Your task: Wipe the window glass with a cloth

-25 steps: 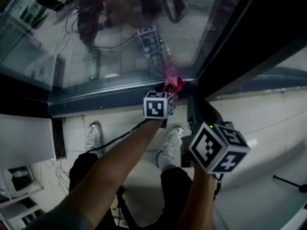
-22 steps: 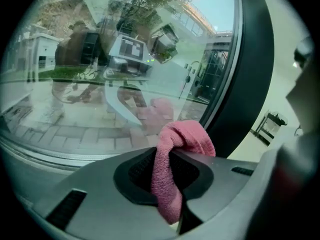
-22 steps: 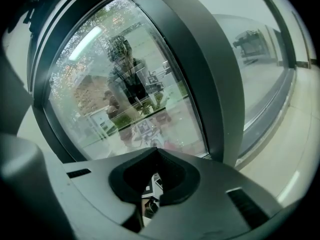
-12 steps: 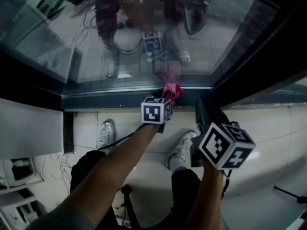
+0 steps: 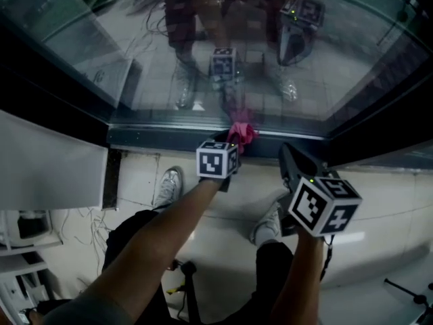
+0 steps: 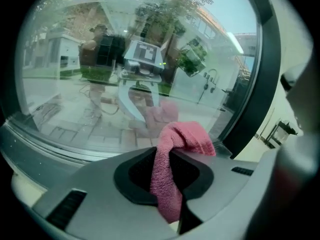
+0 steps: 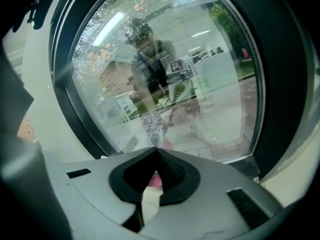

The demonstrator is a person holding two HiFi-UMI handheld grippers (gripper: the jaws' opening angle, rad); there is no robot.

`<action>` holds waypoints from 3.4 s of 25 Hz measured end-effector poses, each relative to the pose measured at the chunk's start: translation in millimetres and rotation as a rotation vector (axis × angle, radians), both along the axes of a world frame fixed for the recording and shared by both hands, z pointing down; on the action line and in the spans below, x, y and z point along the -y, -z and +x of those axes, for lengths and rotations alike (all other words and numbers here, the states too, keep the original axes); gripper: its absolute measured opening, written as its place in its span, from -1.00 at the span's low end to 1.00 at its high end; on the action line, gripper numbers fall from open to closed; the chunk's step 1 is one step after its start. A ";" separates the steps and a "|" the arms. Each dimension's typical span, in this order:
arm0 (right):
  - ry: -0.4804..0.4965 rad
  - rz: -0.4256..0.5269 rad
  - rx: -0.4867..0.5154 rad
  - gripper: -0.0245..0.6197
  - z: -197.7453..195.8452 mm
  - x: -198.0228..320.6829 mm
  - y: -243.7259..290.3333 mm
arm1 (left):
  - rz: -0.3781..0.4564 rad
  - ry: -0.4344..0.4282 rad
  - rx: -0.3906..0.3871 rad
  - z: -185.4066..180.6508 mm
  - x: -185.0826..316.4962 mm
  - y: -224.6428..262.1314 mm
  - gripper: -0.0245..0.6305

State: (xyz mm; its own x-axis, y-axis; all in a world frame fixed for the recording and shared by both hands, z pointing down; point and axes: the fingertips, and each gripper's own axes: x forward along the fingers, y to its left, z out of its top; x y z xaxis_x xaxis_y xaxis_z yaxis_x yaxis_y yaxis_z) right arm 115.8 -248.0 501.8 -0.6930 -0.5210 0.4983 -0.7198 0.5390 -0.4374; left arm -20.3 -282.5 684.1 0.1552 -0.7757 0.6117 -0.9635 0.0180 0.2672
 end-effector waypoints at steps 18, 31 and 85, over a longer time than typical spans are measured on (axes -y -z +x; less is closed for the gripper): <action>0.233 0.000 -0.066 -0.91 -130.1 -35.4 -15.6 | -0.009 0.153 0.005 -144.0 -48.3 0.8 -0.74; 0.323 0.007 -0.087 -0.91 -195.9 -62.1 -27.3 | -0.041 0.206 0.040 -223.2 -75.6 -1.5 -0.74; 0.443 0.063 -0.080 -0.91 -260.9 -115.1 -36.5 | 0.053 0.627 0.021 -423.1 -193.1 47.5 -0.74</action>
State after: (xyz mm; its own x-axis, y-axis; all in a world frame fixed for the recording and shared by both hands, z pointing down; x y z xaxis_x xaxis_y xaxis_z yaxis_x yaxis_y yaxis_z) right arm -145.1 -132.9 538.3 -0.8163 -0.2142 0.5365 -0.4443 0.8264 -0.3460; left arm -443.4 -89.4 636.5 -0.3506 -0.7445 0.5682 -0.7788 0.5687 0.2646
